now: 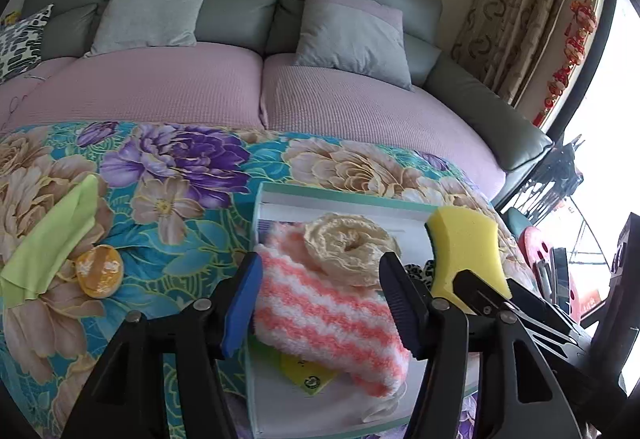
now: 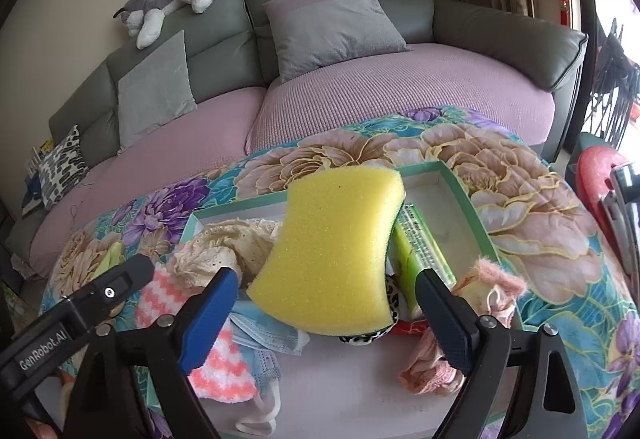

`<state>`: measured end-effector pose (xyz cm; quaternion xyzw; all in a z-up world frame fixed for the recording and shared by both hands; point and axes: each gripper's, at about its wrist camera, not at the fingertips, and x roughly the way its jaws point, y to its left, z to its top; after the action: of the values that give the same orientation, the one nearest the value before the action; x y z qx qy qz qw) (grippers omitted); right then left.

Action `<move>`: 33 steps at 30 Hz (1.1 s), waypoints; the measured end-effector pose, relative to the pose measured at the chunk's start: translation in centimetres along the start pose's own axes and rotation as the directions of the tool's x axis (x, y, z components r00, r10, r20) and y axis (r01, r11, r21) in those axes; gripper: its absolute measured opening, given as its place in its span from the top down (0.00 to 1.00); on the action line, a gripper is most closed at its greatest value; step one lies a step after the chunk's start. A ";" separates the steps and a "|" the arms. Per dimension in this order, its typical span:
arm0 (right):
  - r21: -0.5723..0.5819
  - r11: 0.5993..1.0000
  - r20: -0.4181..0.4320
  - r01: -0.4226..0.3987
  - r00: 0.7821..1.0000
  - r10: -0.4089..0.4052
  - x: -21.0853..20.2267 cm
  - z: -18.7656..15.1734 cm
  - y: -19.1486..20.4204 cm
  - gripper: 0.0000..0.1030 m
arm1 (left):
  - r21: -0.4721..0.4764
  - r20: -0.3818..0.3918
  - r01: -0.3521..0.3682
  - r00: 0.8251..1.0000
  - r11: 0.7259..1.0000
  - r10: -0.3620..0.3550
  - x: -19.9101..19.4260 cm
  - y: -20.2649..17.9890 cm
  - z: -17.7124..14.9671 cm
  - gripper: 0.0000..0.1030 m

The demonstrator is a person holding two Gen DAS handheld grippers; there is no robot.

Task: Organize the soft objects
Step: 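Open the left tool to drop the lace cloth while the right tool releases the sponge into the tray, then move both tools from the tray to the lime-green cloth and orange tin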

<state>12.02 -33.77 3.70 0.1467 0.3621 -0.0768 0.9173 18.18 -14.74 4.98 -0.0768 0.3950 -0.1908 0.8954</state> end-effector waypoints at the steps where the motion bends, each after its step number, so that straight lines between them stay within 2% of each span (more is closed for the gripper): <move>1: -0.004 1.000 0.004 0.005 1.000 -0.005 -0.1 0.0 0.0 0.05 | -0.001 0.002 -0.018 1.000 1.000 0.018 -0.2 0.2 0.0 0.33; 5: -0.016 1.000 0.009 0.017 1.000 -0.017 -0.5 0.2 0.1 0.01 | 0.000 0.009 -0.087 0.996 0.996 0.087 -0.2 1.0 0.1 0.23; 8: -0.029 0.999 0.005 0.026 1.000 -0.026 -0.6 0.2 0.3 0.00 | -0.018 -0.002 -0.160 0.987 0.987 0.160 0.2 1.8 0.0 0.07; 13: -0.040 0.998 0.005 0.040 0.999 -0.040 -0.6 0.1 0.5 0.00 | -0.040 -0.031 -0.242 0.970 0.969 0.241 0.8 3.5 -0.5 0.07; 24: -0.019 0.998 0.015 0.056 0.998 -0.055 -1.4 0.4 0.1 0.00 | -0.073 -0.022 -0.317 0.949 0.946 0.316 -0.1 5.7 -0.5 0.07; 31: -0.039 0.999 0.057 0.031 0.998 -0.029 -3.2 0.9 1.8 0.00 | -0.098 -0.022 -0.417 0.909 0.904 0.417 -2.1 8.5 -0.5 0.07; 33: -0.050 0.999 0.049 0.020 0.999 -0.018 -3.1 0.8 2.5 0.00 | -0.117 -0.021 -0.427 0.904 0.897 0.428 -2.6 9.5 -0.5 0.07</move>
<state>10.93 -31.52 6.91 0.1183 0.3428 -0.0799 0.9285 18.86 -5.01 3.70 -0.0420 0.4104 0.0343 0.9103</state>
